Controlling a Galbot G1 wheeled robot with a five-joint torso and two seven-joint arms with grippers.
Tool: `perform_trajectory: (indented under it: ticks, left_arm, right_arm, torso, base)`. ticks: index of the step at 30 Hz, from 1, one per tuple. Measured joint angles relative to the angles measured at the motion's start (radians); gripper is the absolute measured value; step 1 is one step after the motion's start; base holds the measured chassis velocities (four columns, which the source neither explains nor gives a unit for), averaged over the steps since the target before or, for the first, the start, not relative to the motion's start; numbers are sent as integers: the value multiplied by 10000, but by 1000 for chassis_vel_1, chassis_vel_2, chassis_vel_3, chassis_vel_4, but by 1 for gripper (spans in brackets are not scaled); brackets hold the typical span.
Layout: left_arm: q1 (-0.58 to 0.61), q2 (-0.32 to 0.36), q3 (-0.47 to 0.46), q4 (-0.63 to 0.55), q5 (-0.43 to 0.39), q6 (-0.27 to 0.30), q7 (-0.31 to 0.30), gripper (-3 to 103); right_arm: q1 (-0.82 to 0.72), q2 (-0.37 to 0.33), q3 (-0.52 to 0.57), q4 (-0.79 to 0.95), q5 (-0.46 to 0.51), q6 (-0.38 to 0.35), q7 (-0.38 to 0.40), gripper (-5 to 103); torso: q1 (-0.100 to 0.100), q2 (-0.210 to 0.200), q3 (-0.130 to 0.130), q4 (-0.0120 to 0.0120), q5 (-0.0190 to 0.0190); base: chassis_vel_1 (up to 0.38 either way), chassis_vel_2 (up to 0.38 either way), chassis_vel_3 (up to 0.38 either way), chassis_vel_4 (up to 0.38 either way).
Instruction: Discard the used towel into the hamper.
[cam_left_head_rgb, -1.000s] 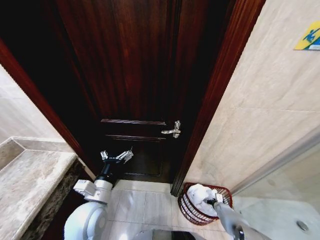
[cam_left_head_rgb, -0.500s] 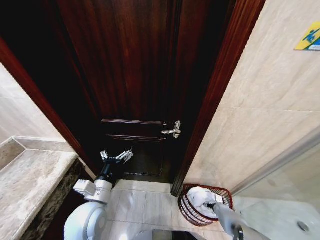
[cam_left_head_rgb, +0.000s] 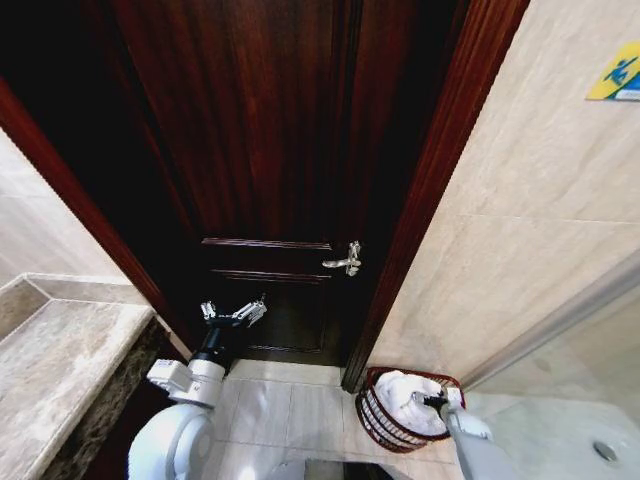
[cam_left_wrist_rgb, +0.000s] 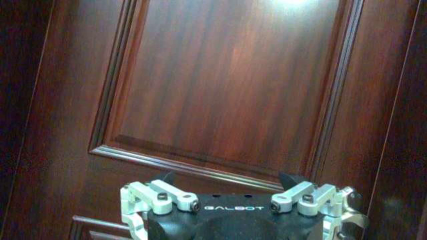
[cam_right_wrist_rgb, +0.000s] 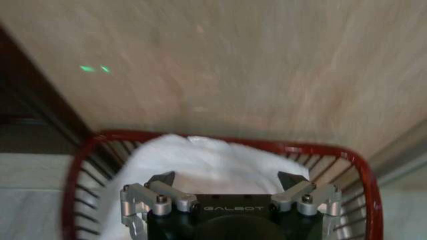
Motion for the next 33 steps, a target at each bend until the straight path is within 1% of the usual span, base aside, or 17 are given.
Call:
perform_trajectory:
  ticks: [1,4,6,9,10,12,13,15,17,18,20,23,26,28,31,32,33]
  left_arm:
    - [0,0,0,0,0,0,0,100]
    - [0,-2,0,0,0,0,0,100]
    - [0,-2,0,0,0,0,0,100]
    - [0,-2,0,0,0,0,0,100]
    - [0,-2,0,0,0,0,0,100]
    - [0,-2,-1,0,0,0,-1,100]
    - [0,-2,-1,0,0,0,-1,100]
    - [0,-2,0,0,0,0,0,100]
    - [0,-2,1,0,-1,0,0,100]
    - [0,-2,0,0,0,0,0,100]
    - [0,-2,0,0,0,0,0,100]
    - [0,-2,0,0,0,0,0,100]
    - [0,-2,0,0,0,0,0,100]
    - [0,-2,0,0,0,0,0,100]
    - [0,-2,0,0,0,0,0,100]
    - [0,-2,0,0,0,0,0,100]
    - [0,-2,0,0,0,0,0,100]
  right_arm:
    - [0,0,0,0,0,0,0,100]
    - [-1215,112,231,1981,247,19,105,100]
    - [-1388,126,276,2274,285,28,129,100]
    - [-2343,138,542,3928,712,25,295,100]
    - [-2343,138,542,3928,712,25,295,100]
    - [-3228,88,710,5313,1241,128,511,100]
    - [-3228,88,710,5313,1241,128,511,100]
    - [-4008,125,824,6362,1608,360,665,100]
    - [-4286,167,866,6739,1729,492,725,100]
    - [-4787,266,955,7536,2025,767,802,100]
    - [-5259,345,1044,8464,2313,953,817,100]
    - [-5530,445,1111,9234,2446,1068,858,100]
    - [-5820,627,1123,10724,2559,1198,1261,100]
    - [-5837,650,1110,10927,2563,1220,1310,100]
    - [-5855,888,934,11707,2531,1781,1521,100]
    - [-5855,888,934,11707,2531,1781,1521,100]
    - [-5825,1015,852,11910,2503,2124,1541,100]
  torso:
    - [0,0,0,0,0]
    - [-1,0,0,0,3]
    - [-1,0,0,1,2]
    - [0,0,0,0,1]
    - [0,0,0,0,1]
    - [0,0,0,2,1]
    - [0,0,0,2,1]
    - [0,0,-1,0,0]
    - [-1,0,-1,-1,3]
    - [-1,0,0,-1,3]
    - [-1,1,-1,0,-1]
    - [-1,1,-1,1,-1]
    - [0,0,0,1,-1]
    - [0,1,0,2,0]
    - [0,0,0,1,1]
    - [0,0,0,1,1]
    - [0,0,0,1,2]
  base:
    - [0,0,0,0]
    - [0,0,0,0]
    - [0,0,0,0]
    - [0,0,0,0]
    - [0,0,0,0]
    - [0,0,0,0]
    - [0,0,0,0]
    - [0,0,0,0]
    - [0,0,0,0]
    - [0,0,0,0]
    - [0,0,0,0]
    - [0,0,0,0]
    - [0,0,0,0]
    - [0,0,0,0]
    - [0,0,0,0]
    - [0,0,0,0]
    - [0,0,0,0]
